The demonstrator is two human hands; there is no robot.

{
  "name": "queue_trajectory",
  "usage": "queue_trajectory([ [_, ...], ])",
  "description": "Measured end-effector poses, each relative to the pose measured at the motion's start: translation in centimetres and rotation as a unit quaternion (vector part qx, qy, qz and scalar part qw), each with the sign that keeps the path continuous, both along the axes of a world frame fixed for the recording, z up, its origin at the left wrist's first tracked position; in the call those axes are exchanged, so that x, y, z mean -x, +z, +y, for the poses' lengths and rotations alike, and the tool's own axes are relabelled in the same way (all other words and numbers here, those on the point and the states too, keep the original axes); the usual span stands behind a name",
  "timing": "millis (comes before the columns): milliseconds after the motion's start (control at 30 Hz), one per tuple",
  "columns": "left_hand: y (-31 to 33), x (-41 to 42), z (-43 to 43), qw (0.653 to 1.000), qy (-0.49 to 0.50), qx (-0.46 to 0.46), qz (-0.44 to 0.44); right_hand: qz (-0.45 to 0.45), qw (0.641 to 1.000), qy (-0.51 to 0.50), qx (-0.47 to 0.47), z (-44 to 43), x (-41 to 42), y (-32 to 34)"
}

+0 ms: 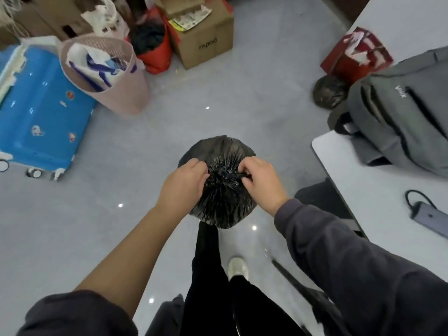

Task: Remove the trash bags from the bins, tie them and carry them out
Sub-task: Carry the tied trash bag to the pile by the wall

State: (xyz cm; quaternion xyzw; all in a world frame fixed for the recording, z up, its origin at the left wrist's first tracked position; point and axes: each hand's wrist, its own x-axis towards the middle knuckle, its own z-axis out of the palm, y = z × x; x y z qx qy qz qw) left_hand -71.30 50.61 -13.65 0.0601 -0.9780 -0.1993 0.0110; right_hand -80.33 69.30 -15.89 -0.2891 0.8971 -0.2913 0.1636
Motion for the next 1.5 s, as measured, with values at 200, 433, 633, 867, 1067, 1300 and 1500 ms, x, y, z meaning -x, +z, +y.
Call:
queue_trajectory([
  [200, -1.0, 15.0, -6.1, 0.997, -0.080, -0.010, -0.019, -0.019, 0.997, -0.080, 0.005, -4.8, 12.2, -1.0],
  [433, -1.6, 30.5, -8.9, 0.987, -0.156, 0.038, -0.024, -0.017, 0.989, -0.145, 0.028, -6.7, 25.4, -1.4],
  [633, -3.1, 42.8, -8.7, 0.981, -0.185, 0.036, -0.038, -0.017, 0.984, -0.178, 0.021, -6.4, 36.8, -2.6],
  [867, -3.4, 56.3, -6.9, 0.967, -0.244, 0.031, -0.063, -0.028, 0.971, -0.236, -0.014, -4.8, 47.7, -2.2],
  [1067, -3.4, 67.2, -4.3, 0.952, -0.291, 0.035, -0.087, -0.036, 0.951, -0.307, -0.028, -2.7, 55.8, -2.2],
  [1300, -3.5, 77.3, 0.2, 0.930, -0.353, 0.034, -0.094, -0.024, 0.935, -0.353, -0.009, 1.4, 63.5, -2.8],
  [1500, -4.3, 84.7, 6.2, 0.925, -0.362, 0.048, -0.105, -0.009, 0.930, -0.369, 0.000, 7.1, 70.3, -4.3],
])
